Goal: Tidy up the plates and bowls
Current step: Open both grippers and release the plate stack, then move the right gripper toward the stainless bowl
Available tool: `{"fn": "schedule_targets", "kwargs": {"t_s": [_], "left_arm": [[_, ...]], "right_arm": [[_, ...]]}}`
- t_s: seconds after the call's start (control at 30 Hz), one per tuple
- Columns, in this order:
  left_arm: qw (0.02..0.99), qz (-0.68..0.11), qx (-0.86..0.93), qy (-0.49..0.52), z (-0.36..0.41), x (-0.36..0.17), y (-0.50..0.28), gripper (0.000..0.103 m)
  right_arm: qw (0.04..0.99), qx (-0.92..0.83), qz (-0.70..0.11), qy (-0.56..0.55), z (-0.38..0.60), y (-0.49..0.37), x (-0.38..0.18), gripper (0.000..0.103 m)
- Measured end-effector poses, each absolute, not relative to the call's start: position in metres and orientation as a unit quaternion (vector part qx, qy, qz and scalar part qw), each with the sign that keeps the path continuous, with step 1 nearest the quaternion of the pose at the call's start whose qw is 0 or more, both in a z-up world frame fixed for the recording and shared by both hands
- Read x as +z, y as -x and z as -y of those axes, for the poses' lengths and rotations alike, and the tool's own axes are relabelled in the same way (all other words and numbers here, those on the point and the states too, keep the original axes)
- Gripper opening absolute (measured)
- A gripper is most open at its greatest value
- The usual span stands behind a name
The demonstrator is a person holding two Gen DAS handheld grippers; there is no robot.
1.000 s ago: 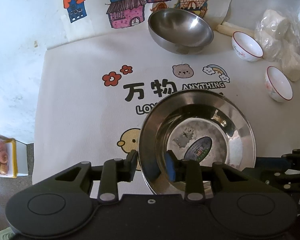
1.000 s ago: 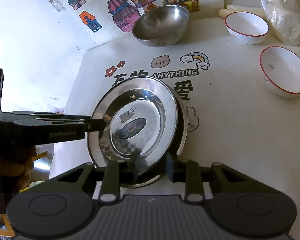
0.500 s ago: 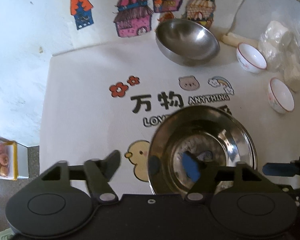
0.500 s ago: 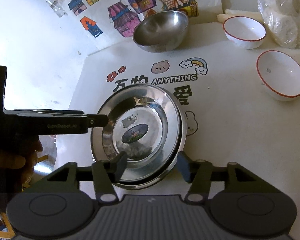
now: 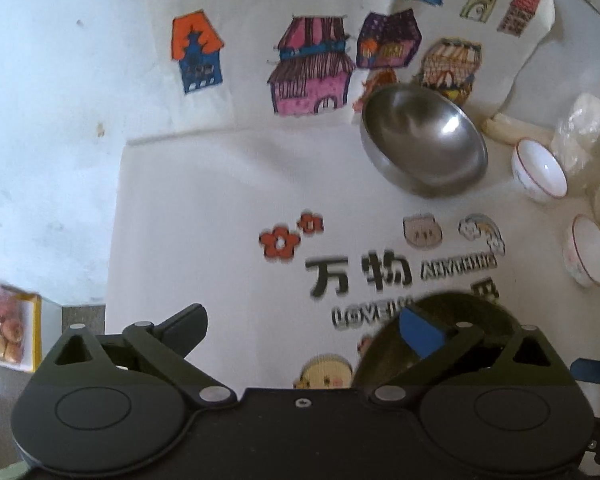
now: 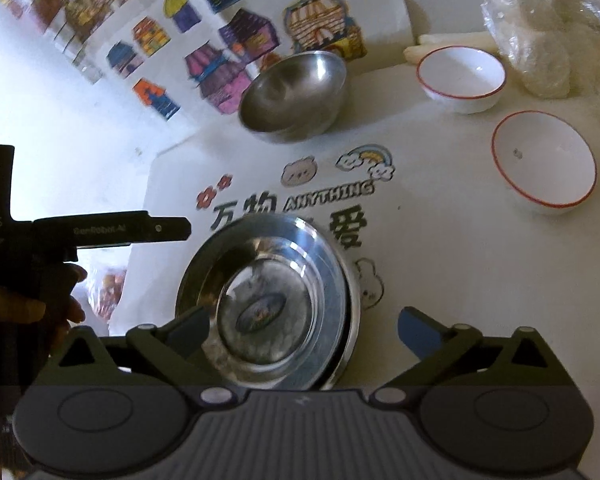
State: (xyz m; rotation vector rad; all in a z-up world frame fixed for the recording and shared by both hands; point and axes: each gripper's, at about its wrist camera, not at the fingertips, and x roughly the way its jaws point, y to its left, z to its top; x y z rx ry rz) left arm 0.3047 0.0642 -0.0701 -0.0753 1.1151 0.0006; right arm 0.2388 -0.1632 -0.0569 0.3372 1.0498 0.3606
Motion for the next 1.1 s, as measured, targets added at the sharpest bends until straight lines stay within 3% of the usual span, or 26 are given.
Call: {"fn": "schedule_targets", "kwargs": {"t_s": [0.83,1.1], "left_arm": [[0.87,-0.484,-0.084,-0.036,-0.051,-0.083,-0.446,0.102],[0.858,-0.511,-0.052,-0.012,-0.049,-0.096,-0.459,0.102]], "right_arm": [[0.89,0.057,-0.423,-0.162,0.149,-0.359,-0.059,0.102],[0.887,0.064,-0.431,-0.155,0.15,-0.381,-0.083,0.084]]}}
